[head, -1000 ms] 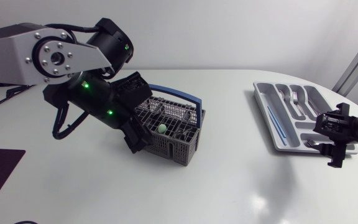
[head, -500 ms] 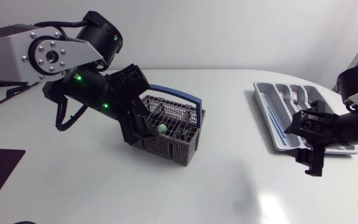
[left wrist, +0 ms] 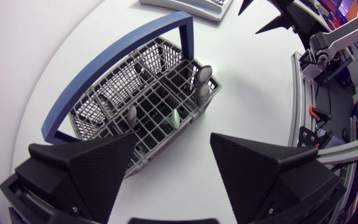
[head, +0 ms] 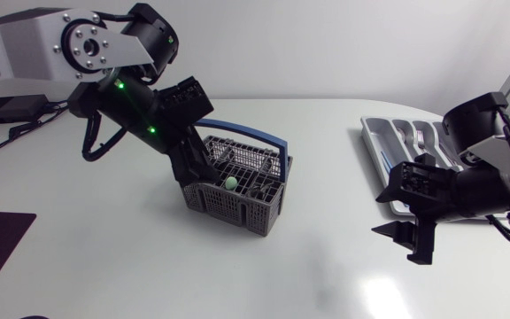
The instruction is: Unload the cutlery basket into the drawer organizer.
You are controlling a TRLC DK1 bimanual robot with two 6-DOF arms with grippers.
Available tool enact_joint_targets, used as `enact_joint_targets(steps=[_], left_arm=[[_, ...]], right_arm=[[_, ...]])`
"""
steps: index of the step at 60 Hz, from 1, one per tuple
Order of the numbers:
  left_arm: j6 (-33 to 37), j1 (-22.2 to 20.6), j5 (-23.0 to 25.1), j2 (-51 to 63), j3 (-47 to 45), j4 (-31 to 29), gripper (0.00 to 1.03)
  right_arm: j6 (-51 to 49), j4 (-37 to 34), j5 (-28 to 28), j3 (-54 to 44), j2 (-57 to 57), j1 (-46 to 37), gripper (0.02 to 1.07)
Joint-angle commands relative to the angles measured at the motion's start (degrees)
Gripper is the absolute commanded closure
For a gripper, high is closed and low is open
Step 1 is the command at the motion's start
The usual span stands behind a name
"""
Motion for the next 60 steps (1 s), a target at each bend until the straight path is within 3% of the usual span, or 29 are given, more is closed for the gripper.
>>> enact_joint_targets(steps=[1,42,47,60], left_arm=[[2.2,-0.2,-0.9,1.7,2.6,-2.3,0.2],[2.7,-3.2,-3.9,8.4,7.3,-4.3,0.21],[2.1,-3.8,-4.9,9.1,7.6,-4.8,0.27],[0.4,-5.1,-5.7,10.3,7.4,-5.6,0.3]], right_arm=[[2.6,-0.2,-0.2,-1.8,0.1,1.5,0.31],[12.1,1.1,2.0,-1.5,1.8,12.9,0.31],[13.7,1.8,2.4,-2.1,2.0,14.8,0.31],[15.4,3.5,2.9,-3.5,2.2,17.0,0.31]])
